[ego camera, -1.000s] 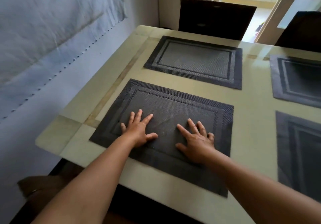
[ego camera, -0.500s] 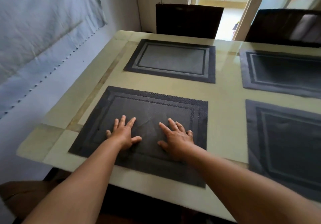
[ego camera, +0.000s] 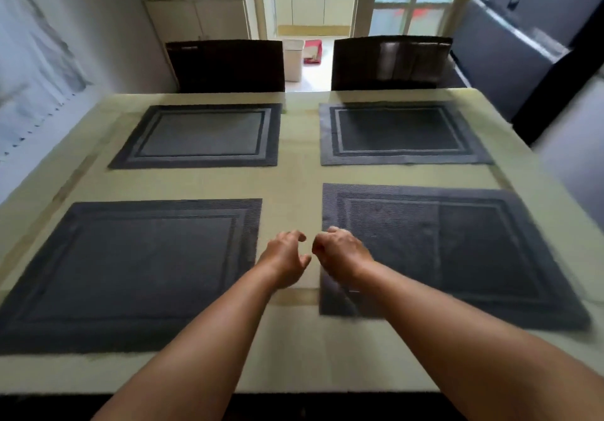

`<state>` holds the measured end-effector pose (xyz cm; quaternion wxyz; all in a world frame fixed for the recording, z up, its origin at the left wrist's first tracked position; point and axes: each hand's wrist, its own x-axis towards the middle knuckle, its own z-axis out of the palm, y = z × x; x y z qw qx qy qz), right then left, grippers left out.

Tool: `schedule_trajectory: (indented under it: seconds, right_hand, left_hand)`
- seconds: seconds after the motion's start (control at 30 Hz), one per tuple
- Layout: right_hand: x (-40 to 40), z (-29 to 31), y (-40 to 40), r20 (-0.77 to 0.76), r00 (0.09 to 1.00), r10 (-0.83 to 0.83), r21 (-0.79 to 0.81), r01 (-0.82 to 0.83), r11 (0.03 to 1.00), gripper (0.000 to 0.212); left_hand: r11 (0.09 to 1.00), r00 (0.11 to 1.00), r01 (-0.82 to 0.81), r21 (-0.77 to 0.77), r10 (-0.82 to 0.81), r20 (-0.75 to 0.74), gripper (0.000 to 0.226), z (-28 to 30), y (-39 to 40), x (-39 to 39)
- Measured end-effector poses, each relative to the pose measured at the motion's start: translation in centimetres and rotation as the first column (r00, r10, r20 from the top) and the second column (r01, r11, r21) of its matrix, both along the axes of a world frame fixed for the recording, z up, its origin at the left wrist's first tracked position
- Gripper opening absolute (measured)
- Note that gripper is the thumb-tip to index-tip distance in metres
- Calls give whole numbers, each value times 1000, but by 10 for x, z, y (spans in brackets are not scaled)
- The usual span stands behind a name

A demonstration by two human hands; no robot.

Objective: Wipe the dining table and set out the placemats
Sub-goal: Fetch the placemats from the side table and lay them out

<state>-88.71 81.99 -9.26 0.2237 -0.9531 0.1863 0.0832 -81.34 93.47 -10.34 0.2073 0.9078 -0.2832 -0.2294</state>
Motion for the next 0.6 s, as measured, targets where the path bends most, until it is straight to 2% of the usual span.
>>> schedule_trajectory:
  seconds: [0.03,0.1,0.13,0.23,0.3,0.37,0.47,0.6]
  right_hand:
    - [-13,1,-18,-30,1000,-2,2,2,1000,26]
    - [-27,-2,-42,-104,994,-36,-3,35,999,44]
    - [-62,0,-86,-132,984,-121,-38,116,992,54]
    - [-95,-10,-133,-253,938,-235,-119,211,970,72]
    - [-137,-16,-172,-339,890,-304,-115,282,953,74]
    - [-163,-25,-194,-402,866,-298,-78,291,953,73]
    - [-183,-33,-206,-399,880,-257,-18,273,962,71]
    - [-190,-32,-209,-397,898,-190,-33,193,981,72]
  left_hand:
    - [999,999,44,17,-44,12,50,-3,-17,-12]
    - [990,991,129,60,-130,14,62,-5,-31,-24]
    - [974,977,208,87,-211,25,68,-7,-74,-51]
    - [940,960,268,213,-280,26,74,-14,-91,-66]
    - [919,960,268,290,-279,-1,71,-24,-115,-84]
    - [910,964,248,333,-264,3,69,-29,-122,-93]
    - [911,972,220,348,-236,4,69,-30,-129,-104]
    - [924,986,163,346,-167,-17,68,-26,-123,-121]
